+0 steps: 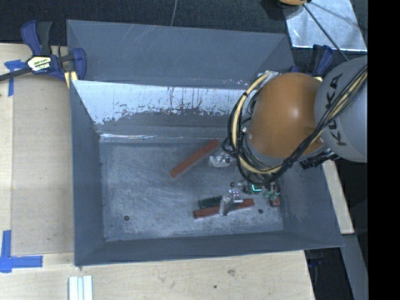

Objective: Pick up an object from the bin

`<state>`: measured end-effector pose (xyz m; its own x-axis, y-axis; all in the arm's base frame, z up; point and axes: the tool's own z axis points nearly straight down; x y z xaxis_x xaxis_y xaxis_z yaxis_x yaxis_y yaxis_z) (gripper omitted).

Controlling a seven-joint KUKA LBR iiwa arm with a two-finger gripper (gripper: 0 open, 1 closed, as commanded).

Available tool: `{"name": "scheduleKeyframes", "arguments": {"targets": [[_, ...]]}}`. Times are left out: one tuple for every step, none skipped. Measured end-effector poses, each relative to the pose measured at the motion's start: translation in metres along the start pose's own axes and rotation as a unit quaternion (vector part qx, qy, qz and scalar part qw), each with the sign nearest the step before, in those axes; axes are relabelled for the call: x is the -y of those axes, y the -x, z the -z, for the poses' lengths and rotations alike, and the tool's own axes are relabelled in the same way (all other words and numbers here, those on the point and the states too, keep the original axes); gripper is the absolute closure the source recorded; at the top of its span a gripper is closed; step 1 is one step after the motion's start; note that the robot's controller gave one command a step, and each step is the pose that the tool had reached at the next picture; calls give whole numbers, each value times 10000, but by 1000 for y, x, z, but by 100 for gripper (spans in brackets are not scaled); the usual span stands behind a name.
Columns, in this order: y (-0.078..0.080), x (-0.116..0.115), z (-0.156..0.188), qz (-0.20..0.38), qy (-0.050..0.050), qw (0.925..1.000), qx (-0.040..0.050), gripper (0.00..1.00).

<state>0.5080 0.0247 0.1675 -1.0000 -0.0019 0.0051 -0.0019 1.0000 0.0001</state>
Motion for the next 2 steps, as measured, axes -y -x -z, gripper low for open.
{"name": "scheduleKeyframes", "arguments": {"targets": [[2,0,4,-2,2,10000,39,0],[6,40,-87,963,23,9953,21,100]]}}
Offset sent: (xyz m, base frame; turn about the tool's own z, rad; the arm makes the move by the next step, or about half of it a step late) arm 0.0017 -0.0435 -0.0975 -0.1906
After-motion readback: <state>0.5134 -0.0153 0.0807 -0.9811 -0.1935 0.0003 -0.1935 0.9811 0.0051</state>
